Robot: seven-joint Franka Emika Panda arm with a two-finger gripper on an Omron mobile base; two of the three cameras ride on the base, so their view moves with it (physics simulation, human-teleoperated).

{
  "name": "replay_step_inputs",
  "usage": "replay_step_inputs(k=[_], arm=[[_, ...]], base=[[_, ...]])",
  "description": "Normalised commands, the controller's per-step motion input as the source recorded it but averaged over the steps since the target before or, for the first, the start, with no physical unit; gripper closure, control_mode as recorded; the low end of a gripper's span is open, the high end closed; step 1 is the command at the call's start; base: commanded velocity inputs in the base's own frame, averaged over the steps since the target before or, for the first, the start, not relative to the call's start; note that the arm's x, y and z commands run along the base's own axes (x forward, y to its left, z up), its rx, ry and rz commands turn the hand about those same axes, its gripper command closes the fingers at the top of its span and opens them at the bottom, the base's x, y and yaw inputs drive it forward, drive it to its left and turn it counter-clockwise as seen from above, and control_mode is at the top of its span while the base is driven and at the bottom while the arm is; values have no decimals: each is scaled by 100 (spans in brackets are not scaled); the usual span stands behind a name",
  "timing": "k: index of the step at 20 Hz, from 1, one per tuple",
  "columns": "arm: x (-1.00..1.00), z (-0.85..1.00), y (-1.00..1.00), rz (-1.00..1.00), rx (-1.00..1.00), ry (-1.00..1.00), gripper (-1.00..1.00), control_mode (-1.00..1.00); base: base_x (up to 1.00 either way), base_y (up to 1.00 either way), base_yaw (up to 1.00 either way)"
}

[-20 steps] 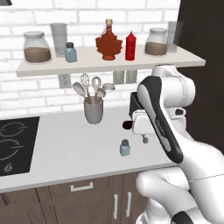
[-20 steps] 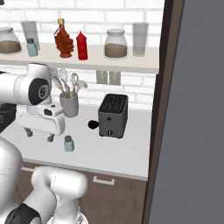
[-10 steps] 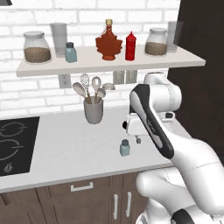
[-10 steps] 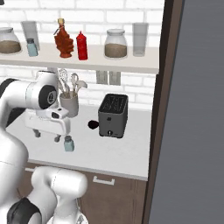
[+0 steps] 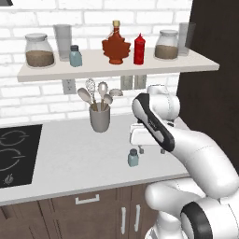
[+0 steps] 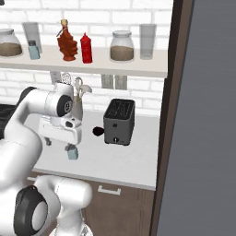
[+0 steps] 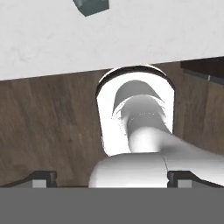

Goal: Put the shaker and condiment bottle from the counter next to their counterparts in the cabinet.

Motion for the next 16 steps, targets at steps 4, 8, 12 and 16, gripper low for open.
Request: replay_step_inputs(k=[4,8,12,16], arm=[[35,-44,0,0,8,2,-100,-100],[36,-24,0,0,1,0,-100,-100],[3,-2,9,0,1,0,-100,-100],[5,0,4,0,0,0,-100,-100]], base=[[0,0,0],[0,0,0],[0,0,0],[0,0,0]])
